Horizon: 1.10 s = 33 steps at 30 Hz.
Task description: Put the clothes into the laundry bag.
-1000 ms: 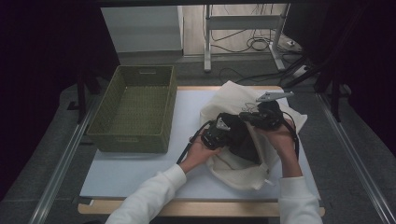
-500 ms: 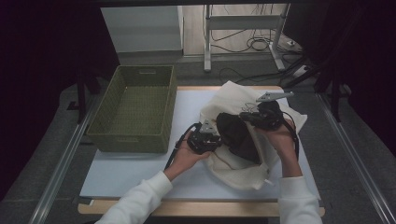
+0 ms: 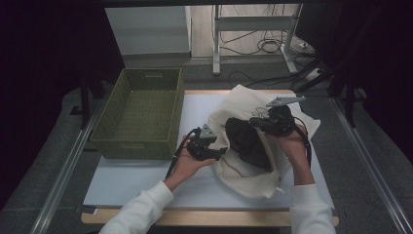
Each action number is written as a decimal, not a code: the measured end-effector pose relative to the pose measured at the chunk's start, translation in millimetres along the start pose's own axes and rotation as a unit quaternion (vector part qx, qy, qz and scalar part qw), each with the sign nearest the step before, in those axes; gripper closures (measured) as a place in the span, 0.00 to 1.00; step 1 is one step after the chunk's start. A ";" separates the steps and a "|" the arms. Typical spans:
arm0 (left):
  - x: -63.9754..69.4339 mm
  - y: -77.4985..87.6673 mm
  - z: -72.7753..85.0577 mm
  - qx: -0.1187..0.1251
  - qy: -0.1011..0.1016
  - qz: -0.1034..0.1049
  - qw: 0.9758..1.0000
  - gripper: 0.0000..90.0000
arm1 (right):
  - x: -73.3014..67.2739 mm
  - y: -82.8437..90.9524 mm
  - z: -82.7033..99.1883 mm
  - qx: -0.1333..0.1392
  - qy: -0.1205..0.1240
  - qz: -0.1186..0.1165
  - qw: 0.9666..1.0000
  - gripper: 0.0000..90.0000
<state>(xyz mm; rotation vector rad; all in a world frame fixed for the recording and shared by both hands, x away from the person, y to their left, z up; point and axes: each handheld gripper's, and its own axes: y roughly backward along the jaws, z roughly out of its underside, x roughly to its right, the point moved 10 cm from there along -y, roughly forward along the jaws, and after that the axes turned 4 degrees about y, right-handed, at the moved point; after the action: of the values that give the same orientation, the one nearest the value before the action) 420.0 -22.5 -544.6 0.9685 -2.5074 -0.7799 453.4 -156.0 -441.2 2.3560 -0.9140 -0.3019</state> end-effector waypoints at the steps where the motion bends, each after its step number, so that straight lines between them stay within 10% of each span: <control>1: -0.1 -1.7 -1.0 -0.001 -0.003 -0.004 1.000 0.44 | 0.2 -0.3 0.1 0.000 0.001 0.000 1.000 0.98; 11: -11.4 -25.5 -5.0 -0.026 0.040 0.006 0.999 0.39 | 1.5 0.7 0.4 0.002 0.000 -0.001 1.000 0.98; 19: 4.1 -33.7 6.6 -0.047 -0.007 -0.029 0.998 0.34 | 1.3 0.6 0.5 0.000 0.000 0.003 1.000 0.98; 27: -1.9 -29.8 7.2 -0.028 -0.003 -0.013 1.000 0.91 | 3.0 0.7 1.2 0.000 -0.003 0.003 1.000 0.98; 33: -10.7 -3.8 4.9 0.008 -0.006 -0.026 1.000 0.96 | 1.8 -0.3 1.4 -0.002 0.000 0.004 1.000 0.98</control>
<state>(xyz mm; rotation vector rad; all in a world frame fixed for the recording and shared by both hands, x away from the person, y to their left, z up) 427.1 -15.5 -552.0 1.0416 -2.5111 -0.7836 454.2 -157.6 -442.5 2.3479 -0.9214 -0.2995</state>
